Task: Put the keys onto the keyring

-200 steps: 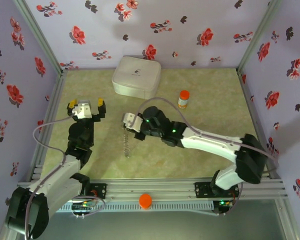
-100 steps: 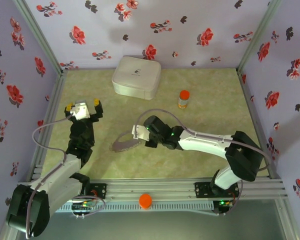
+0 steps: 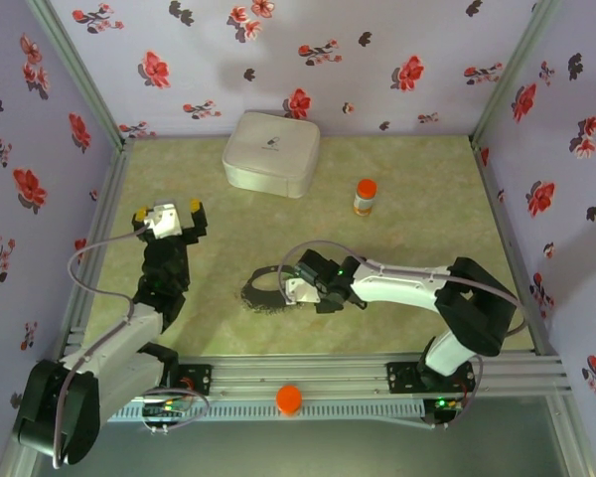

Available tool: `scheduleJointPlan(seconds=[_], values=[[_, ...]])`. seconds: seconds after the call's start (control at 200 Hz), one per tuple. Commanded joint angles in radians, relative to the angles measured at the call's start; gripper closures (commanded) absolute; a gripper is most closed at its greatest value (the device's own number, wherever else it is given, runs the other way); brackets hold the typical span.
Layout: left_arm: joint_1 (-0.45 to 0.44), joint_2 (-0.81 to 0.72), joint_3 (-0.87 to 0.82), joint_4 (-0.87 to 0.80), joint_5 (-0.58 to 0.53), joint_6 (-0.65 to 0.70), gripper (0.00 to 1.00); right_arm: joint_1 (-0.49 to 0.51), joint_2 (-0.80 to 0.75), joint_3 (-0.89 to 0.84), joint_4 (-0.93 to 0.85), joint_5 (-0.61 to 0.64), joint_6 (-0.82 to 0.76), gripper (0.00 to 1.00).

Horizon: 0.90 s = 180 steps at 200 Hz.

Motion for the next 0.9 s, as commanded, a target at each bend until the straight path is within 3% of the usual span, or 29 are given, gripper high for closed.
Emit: scheduleJointPlan(seconds=[0.0, 0.215, 0.365, 0.4, 0.47, 0.6, 0.74, 0.895], values=[[0.007, 0.001, -0.007, 0.016, 0.001, -0.016, 0.00, -0.004, 0.001, -0.017, -0.055, 0.012, 0.014, 0.70], [0.008, 0.003, -0.006, 0.016, 0.015, -0.015, 0.00, -0.085, -0.160, -0.034, -0.014, -0.099, 0.106, 0.64], [0.010, 0.019, -0.006, 0.016, 0.027, -0.012, 0.00, -0.239, -0.360, -0.176, 0.390, -0.128, 0.365, 0.55], [0.011, 0.024, -0.005, 0.014, 0.029, -0.008, 0.00, -0.269, -0.394, -0.221, 0.500, -0.096, 0.423, 0.51], [0.016, 0.031, -0.007, 0.010, 0.028, -0.001, 0.00, -0.317, -0.440, -0.298, 0.676, 0.089, 0.518, 0.38], [0.034, 0.048, -0.008, 0.000, 0.007, 0.012, 0.00, -0.503, -0.455, -0.299, 0.693, 0.319, 0.634, 0.30], [0.076, 0.066, 0.022, -0.048, -0.018, 0.002, 0.00, -0.767, -0.419, -0.354, 0.770, 0.340, 0.760, 0.30], [0.113, 0.145, 0.070, -0.087, -0.004, 0.029, 0.00, -0.874, -0.308, -0.516, 1.152, 0.273, 0.715, 0.29]])
